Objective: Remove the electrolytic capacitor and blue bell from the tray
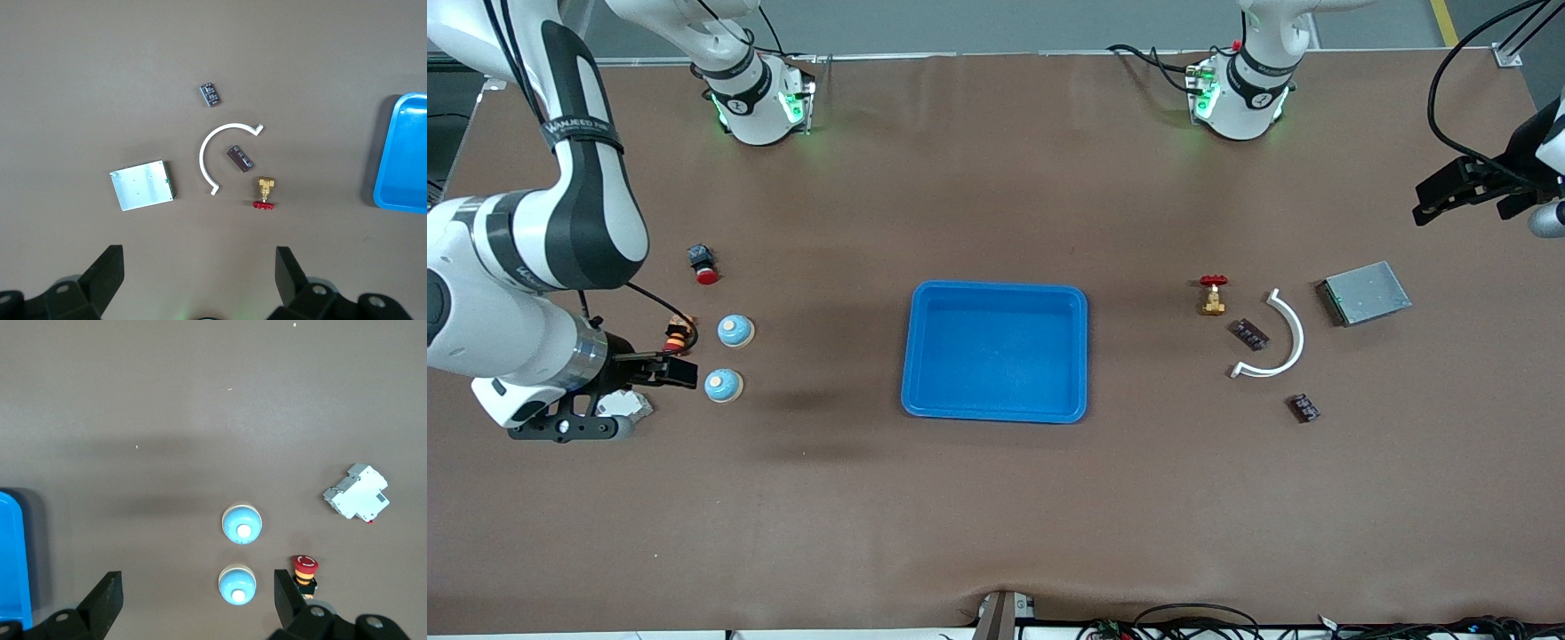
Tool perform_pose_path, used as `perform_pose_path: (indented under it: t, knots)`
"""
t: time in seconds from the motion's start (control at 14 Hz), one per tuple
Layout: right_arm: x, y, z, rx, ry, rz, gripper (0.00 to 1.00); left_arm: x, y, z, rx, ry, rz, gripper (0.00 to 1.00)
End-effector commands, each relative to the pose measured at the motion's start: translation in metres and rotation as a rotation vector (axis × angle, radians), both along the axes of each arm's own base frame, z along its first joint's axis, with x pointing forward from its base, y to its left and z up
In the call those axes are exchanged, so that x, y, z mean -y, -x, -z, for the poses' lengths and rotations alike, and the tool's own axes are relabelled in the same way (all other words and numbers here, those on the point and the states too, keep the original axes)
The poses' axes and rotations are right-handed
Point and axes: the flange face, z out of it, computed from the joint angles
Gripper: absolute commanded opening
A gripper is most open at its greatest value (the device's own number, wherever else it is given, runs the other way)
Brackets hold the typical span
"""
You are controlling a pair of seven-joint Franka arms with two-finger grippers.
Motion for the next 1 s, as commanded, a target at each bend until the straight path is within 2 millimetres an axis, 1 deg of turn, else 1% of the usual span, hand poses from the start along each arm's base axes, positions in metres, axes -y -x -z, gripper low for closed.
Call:
perform_pose_path:
  t: [0.0,0.14,0.21,0.36,0.43,0.5,0.57,0.85,0.93]
  knots:
    - [0.002,0.014,-0.036,0.013,0.021,0.011,1.0,0.002,0.007,-0.007,0.002,0.015,0.008,1.0]
    - [0.001,0.023,-0.058,0.025,0.025,-0.008,1.0,0.0,0.008,-0.009,0.007,0.015,0.011,1.0]
    - [0.001,0.027,-0.064,0.015,0.029,-0.024,1.0,0.001,0.008,-0.011,0.01,0.015,0.012,1.0]
    - [0.007,0.032,-0.071,0.004,0.037,-0.028,1.0,0.001,0.011,-0.013,0.01,0.015,0.012,1.0]
    - [0.008,0.036,-0.084,0.022,0.035,-0.043,1.0,0.0,0.012,-0.015,0.011,0.014,0.012,1.0]
    - [0.008,0.039,-0.092,0.033,0.038,-0.051,1.0,0.0,0.012,-0.015,0.011,0.014,0.012,1.0]
    - [0.008,0.041,-0.094,0.028,0.044,-0.053,1.0,0.0,0.012,-0.015,0.011,0.014,0.012,1.0]
    - [0.012,0.056,-0.12,0.033,0.045,-0.087,1.0,0.0,0.012,-0.015,0.011,0.014,0.009,1.0]
    - [0.012,0.057,-0.122,0.033,0.045,-0.106,1.0,0.0,0.012,-0.015,0.011,0.014,0.009,1.0]
